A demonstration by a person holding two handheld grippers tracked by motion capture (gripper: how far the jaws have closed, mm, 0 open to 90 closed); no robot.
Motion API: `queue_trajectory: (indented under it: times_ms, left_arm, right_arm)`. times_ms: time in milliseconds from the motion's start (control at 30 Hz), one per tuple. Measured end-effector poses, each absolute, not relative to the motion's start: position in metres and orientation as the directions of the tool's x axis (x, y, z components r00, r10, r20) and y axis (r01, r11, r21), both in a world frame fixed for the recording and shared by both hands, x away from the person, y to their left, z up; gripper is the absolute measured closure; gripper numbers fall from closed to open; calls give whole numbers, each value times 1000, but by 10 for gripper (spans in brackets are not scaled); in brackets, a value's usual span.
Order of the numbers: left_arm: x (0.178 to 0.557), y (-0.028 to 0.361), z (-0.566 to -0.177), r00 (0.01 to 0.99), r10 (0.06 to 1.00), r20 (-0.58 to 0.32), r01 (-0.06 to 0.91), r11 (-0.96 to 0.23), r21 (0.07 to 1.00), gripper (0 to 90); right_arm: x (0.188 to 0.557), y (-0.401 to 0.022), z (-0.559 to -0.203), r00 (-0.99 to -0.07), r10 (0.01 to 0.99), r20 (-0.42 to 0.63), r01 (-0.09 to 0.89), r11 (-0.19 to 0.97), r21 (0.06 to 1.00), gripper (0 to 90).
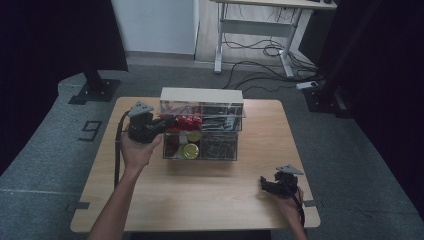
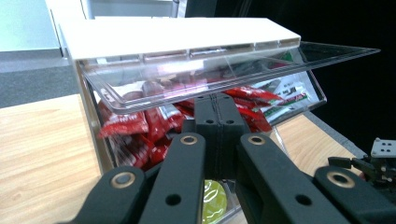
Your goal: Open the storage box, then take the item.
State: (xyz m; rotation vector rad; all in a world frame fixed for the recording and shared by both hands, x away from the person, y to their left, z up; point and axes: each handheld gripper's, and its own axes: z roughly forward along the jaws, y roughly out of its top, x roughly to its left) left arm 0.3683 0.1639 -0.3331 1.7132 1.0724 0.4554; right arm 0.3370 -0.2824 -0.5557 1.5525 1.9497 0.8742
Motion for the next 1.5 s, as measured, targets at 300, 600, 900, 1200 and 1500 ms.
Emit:
queue_trajectory:
  times_ms: [300,600,900,1200,1500]
  left_arm:
    - [377,164,-323,522,834,-181,443,-84,893,900]
    - [383,162,-316,512,841,-172,437,-84,895,900]
    - [385,160,-316,513,841,-171,438,-85,895,900]
    - [385,161,-317,521,836,-174,434,-84,897,900]
    - [388,159,-319,533,828,-174,436,-92,895,900]
  right_arm:
    - [337,-282,-556,-228,974,11,656,145,741,135]
    - [337,-282,-556,-228,974,11,656,145,741,136]
    - [337,-282,-556,-228,974,11,656,145,741,139]
    - [334,-283,-553,-236,971,23,632,136,763,246]
    - [330,-276,-522,-297,950,93,563,95,821,307]
